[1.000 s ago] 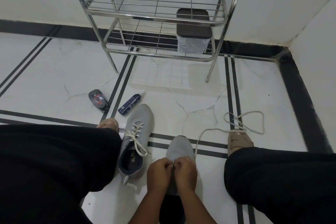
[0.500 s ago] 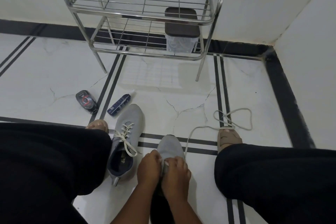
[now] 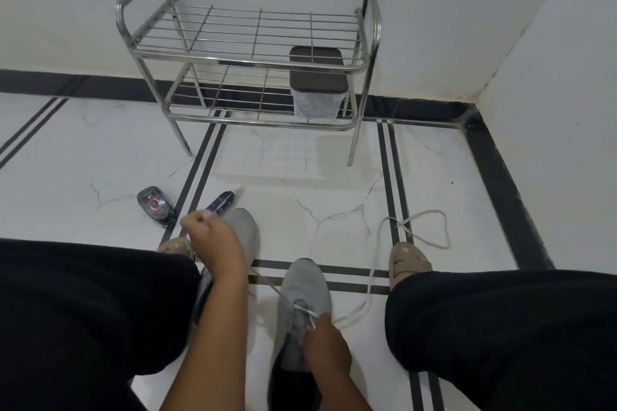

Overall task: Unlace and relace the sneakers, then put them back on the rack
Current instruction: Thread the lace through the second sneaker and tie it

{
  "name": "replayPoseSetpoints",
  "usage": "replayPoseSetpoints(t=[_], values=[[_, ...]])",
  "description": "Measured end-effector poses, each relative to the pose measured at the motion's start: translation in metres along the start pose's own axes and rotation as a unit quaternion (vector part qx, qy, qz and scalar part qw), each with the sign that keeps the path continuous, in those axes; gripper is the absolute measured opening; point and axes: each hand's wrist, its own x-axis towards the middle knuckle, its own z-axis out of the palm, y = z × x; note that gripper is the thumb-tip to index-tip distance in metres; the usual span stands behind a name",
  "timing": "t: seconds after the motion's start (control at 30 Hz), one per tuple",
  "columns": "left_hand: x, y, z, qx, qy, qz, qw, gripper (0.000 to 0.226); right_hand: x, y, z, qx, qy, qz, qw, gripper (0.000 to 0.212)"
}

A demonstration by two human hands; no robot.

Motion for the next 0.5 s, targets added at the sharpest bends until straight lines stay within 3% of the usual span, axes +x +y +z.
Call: replayPoseSetpoints(t=[0.07, 0.1, 0.2, 0.23, 0.27, 0.5], values=[[0.002, 0.0, 0.0, 0.118, -0.079, 0.044, 0.989, 0.017, -0.001, -0.001, 0.001, -0.004, -0.017, -0.018, 1.0, 0.033], [0.0, -0.012, 0.001, 0.214, -0.153, 0.069, 0.962, 0.021, -0.002, -0.001, 0.001, -0.002, -0.021, -0.023, 1.0, 0.032], [-0.017, -0.076, -0.002, 0.469, -0.378, 0.108, 0.791, 0.023, -0.007, -0.005, -0.001, 0.002, -0.029, -0.027, 0.999, 0.035], [-0.027, -0.097, -0.008, 0.523, -0.415, 0.1, 0.738, 0.025, -0.007, -0.005, -0.001, 0.0, -0.033, -0.027, 0.999, 0.036], [-0.035, -0.117, -0.014, 0.552, -0.428, 0.095, 0.709, 0.026, -0.007, -0.006, -0.001, -0.004, -0.035, -0.025, 0.999, 0.035], [-0.042, -0.139, -0.023, 0.612, -0.338, 0.122, 0.704, 0.027, -0.006, -0.003, 0.003, -0.001, -0.04, -0.007, 0.999, 0.037]])
